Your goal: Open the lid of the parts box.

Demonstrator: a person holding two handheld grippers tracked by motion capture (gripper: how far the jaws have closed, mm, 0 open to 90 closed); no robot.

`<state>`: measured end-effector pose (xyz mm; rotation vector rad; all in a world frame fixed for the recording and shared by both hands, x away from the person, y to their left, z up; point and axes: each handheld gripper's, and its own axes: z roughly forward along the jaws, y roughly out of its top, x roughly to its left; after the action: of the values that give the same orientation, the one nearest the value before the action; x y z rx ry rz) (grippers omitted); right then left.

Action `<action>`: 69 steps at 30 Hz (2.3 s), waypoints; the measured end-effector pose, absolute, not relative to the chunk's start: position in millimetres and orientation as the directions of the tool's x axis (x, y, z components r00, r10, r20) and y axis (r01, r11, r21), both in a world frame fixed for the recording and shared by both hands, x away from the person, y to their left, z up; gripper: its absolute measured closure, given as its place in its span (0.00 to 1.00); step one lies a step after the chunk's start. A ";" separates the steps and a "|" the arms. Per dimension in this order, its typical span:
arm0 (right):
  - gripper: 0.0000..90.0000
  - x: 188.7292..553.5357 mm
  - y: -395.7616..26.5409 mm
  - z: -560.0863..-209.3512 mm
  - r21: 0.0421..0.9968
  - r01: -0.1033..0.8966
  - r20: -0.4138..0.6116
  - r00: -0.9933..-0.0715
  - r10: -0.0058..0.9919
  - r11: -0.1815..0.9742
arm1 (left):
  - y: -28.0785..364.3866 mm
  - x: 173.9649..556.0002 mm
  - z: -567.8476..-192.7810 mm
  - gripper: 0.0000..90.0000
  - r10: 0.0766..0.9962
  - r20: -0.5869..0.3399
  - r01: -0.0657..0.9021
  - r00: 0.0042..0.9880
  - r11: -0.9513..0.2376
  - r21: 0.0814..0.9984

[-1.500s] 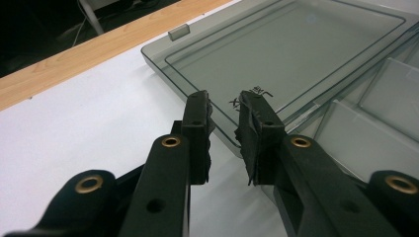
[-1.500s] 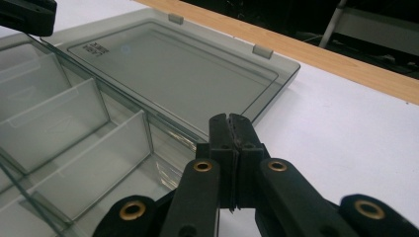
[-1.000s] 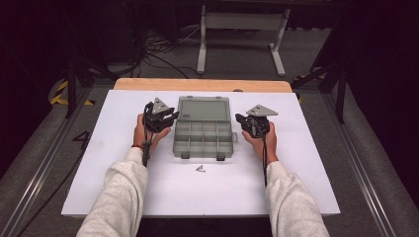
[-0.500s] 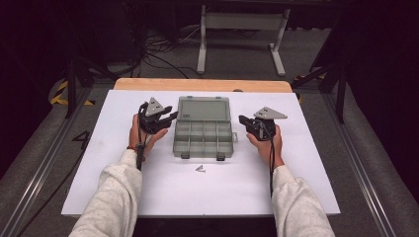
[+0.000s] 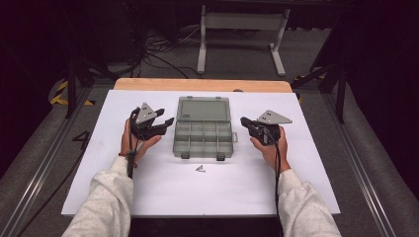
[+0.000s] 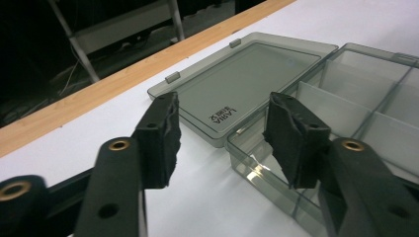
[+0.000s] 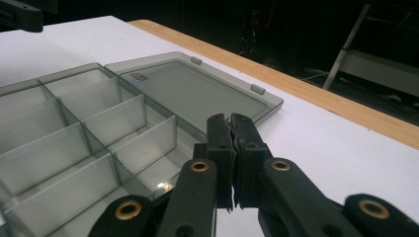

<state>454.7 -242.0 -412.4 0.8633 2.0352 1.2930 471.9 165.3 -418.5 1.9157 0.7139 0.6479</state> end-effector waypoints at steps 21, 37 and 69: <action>0.93 426.7 -239.4 -406.5 0.923 0.169 -0.137 -0.694 0.707 0.345 | 184.7 429.7 -410.6 0.26 0.656 0.229 0.109 0.719 -0.432 0.895; 0.64 410.5 -237.1 -406.8 0.908 0.164 -0.155 -0.722 0.674 0.385 | 194.9 402.7 -420.9 0.14 0.624 0.242 0.088 0.743 -0.449 0.889; 0.16 386.0 -216.9 -417.3 0.883 0.167 -0.160 -0.771 0.616 0.439 | 218.9 364.0 -450.1 0.04 0.585 0.174 0.136 0.792 -0.446 0.885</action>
<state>386.0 -216.9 -417.3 0.6591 2.2311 1.2931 364.0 218.9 -450.1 1.9953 0.5385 0.5744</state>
